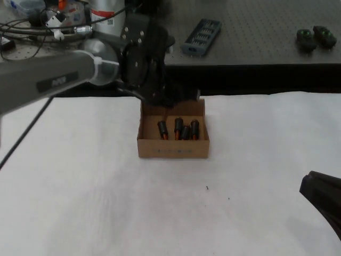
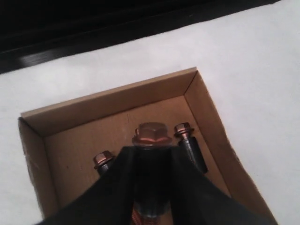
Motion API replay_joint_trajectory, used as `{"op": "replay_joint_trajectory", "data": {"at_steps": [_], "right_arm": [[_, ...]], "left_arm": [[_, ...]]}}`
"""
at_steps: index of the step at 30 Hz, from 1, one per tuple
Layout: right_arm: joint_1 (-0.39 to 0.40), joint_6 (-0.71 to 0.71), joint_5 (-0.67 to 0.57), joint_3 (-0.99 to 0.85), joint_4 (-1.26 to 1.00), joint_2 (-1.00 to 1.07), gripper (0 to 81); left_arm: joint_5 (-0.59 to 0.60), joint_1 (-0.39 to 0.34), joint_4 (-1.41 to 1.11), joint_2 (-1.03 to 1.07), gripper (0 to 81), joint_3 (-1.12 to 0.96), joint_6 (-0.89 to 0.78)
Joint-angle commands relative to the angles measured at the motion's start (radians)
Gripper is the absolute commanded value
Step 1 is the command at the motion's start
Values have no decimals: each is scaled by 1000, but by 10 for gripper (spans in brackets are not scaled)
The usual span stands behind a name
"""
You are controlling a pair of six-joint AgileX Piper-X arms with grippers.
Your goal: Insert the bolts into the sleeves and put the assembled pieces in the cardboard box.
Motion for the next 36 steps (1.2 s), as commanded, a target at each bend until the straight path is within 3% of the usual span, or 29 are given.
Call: {"op": "replay_joint_trajectory", "data": {"at_steps": [1,5,11,22,24,31,36], "right_arm": [[2,-9,3,-4,-1,-11,37],[2,-6,3,-4,-1,-11,37],[2,-6,3,-4,11,-11,37],[2,-6,3,-4,66,-11,37],[2,-6,3,-4,66,-11,37],[2,-6,3,-4,66,-11,37],[2,-6,12,-4,66,-11,37]], "left_arm": [[-28,4,6,50,6,-39,-34],[-43,5,10,81,6,-39,-34],[-160,5,9,98,6,-39,-34],[-165,5,51,128,2,-39,-41],[-165,5,51,128,45,-39,-41],[-180,5,47,128,332,-39,-41],[-180,5,40,120,319,-39,-41]]}}
